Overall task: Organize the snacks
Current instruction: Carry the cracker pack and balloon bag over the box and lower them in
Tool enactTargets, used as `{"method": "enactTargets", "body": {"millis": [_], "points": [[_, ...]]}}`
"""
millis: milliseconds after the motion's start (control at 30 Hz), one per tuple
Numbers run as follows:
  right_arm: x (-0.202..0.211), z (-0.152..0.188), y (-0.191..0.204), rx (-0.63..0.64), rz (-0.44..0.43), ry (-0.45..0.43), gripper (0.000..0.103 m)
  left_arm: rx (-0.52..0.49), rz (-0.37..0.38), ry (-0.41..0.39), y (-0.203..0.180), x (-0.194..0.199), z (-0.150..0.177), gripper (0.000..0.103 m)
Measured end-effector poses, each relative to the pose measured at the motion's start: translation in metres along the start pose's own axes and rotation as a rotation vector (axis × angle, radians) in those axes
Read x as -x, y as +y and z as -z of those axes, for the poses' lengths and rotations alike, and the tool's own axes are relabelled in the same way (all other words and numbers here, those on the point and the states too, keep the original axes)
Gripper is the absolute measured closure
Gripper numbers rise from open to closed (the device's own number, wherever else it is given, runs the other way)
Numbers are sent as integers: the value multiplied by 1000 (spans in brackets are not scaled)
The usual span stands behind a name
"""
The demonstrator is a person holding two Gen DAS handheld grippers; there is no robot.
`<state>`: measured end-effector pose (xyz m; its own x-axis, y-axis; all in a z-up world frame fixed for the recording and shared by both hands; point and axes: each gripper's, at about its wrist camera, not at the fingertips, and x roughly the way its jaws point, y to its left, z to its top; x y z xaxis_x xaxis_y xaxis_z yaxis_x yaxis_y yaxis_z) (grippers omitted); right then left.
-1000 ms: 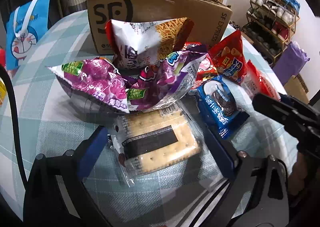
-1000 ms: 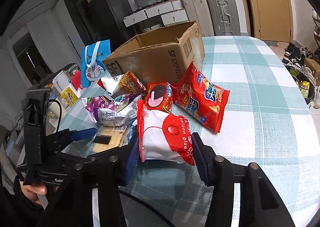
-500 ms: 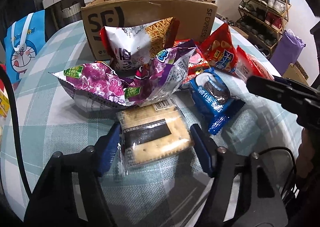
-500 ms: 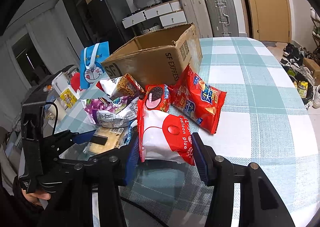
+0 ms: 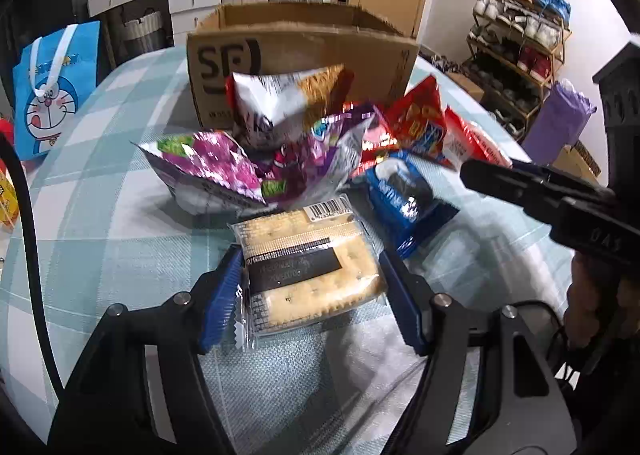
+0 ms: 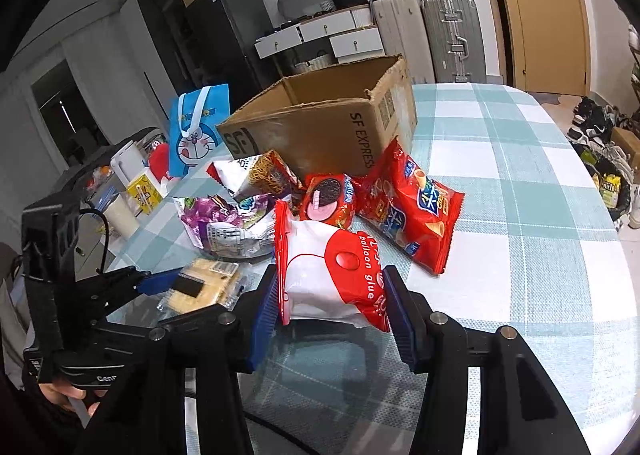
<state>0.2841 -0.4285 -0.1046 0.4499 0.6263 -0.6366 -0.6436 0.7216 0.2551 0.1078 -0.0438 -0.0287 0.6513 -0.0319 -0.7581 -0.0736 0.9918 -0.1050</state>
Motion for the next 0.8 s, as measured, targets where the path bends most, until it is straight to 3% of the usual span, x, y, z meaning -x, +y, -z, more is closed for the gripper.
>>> {"method": "enactTargets", "body": {"millis": [300, 800], "points": [[15, -9, 11, 24, -4, -51, 52, -9, 1, -82, 7, 41, -13, 37], [31, -29, 28, 70, 4, -103, 52, -5, 21, -140, 10, 66, -40, 37]]}}
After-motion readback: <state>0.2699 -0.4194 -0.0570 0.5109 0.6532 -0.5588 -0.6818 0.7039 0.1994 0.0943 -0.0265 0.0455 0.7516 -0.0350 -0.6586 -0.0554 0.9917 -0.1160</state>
